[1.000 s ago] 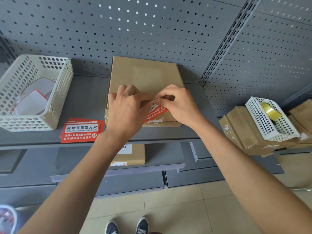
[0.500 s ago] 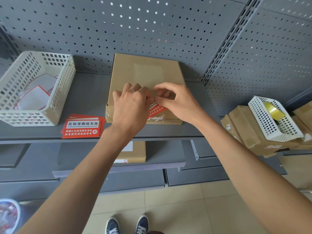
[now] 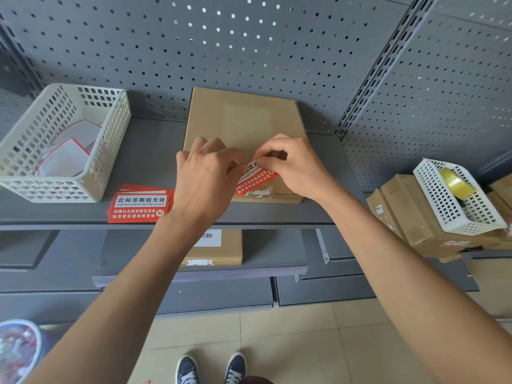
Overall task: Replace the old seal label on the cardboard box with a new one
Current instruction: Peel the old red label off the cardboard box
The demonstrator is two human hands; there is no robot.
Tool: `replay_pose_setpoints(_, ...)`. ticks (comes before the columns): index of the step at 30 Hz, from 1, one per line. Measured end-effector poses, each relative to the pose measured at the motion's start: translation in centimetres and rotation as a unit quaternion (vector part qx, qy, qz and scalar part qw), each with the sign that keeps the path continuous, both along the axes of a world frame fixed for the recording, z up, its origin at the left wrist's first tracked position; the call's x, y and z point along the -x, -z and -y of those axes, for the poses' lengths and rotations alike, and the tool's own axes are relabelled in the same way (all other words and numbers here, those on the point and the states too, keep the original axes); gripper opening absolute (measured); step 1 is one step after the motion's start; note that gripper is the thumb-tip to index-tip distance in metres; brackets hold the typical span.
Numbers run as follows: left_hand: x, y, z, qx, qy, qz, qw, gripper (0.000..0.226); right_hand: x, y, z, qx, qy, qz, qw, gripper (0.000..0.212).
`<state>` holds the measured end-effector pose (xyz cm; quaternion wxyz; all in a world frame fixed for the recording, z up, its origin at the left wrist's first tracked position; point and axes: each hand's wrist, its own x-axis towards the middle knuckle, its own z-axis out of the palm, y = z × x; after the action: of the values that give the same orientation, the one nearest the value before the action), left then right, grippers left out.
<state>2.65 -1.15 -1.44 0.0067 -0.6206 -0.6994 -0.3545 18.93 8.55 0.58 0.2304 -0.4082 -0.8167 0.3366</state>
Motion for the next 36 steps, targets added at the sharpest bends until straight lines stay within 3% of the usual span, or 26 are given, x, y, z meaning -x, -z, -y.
replay_pose_setpoints(18, -0.6, 0.0, -0.1, 0.037, -0.014, -0.023, 0.999, 0.019, 0.0, 0.2, -0.2, -0.002, 0.013, 0.004, 1.000, 0.011)
replay_pose_setpoints(24, -0.5, 0.0, -0.1, 0.034, -0.013, -0.018, 0.999, 0.017, -0.3, -0.6, 0.4, -0.008, -0.017, 0.006, 1.000, 0.031)
replay_pose_setpoints(30, -0.3, 0.4, 0.2, 0.007, -0.005, -0.006, 1.000, 0.015, 0.7, -0.2, 1.1, -0.069, -0.014, 0.010, 0.997, 0.009)
replay_pose_setpoints(36, 1.0, 1.2, 1.8, -0.036, -0.029, -0.023, 0.999, 0.015, 0.7, 0.6, 1.5, -0.076, 0.009, -0.008, 0.997, 0.009)
